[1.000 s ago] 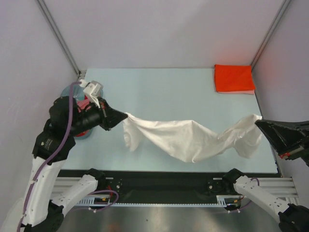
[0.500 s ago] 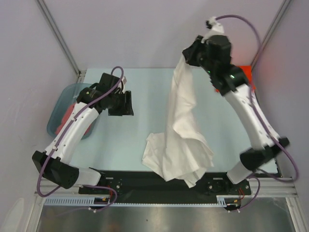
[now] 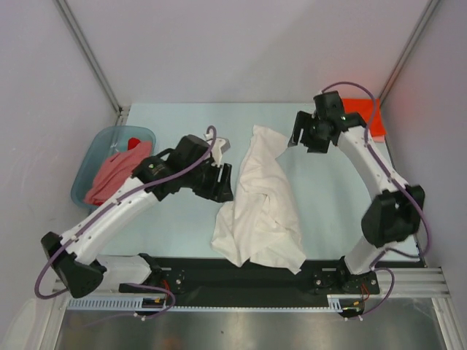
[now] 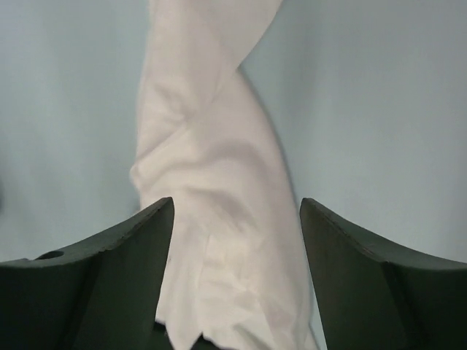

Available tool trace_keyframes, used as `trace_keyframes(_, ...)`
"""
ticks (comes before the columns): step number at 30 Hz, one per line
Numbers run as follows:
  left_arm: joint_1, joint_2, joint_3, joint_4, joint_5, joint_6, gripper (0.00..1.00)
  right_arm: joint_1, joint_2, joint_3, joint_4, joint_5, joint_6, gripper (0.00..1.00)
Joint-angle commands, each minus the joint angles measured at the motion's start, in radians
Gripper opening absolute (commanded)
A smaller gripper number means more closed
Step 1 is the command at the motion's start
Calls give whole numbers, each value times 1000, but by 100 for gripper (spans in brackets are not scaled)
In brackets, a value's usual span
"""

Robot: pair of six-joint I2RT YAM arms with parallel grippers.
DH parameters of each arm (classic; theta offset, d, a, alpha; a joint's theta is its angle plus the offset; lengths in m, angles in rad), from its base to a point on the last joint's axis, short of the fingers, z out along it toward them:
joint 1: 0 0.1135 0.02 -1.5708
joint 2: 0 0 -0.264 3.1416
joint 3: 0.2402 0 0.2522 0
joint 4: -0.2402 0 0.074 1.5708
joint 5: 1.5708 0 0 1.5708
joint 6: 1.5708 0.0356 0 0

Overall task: Fold and stack the t-shirts
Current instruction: Flatten the tshirt out

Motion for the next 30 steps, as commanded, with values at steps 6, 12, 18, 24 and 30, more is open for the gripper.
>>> trace_keyframes(6,-156,206,-77,316,147,-130,65,106,-418,-512,137,-299,33,75)
trace_keyframes(12,-184,359,-83,429,154,-203,47,101,-575,-769,267,-427,131,40)
trace_keyframes(18,-188,494,-75,452,132,-252,58,140,-526,-814,278,-434,117,21)
trace_keyframes(24,-188,568,-70,412,53,-262,57,146,-494,-832,293,-432,94,28)
trace_keyframes(30,-187,611,-70,406,52,-278,58,147,-431,-841,307,-425,68,37)
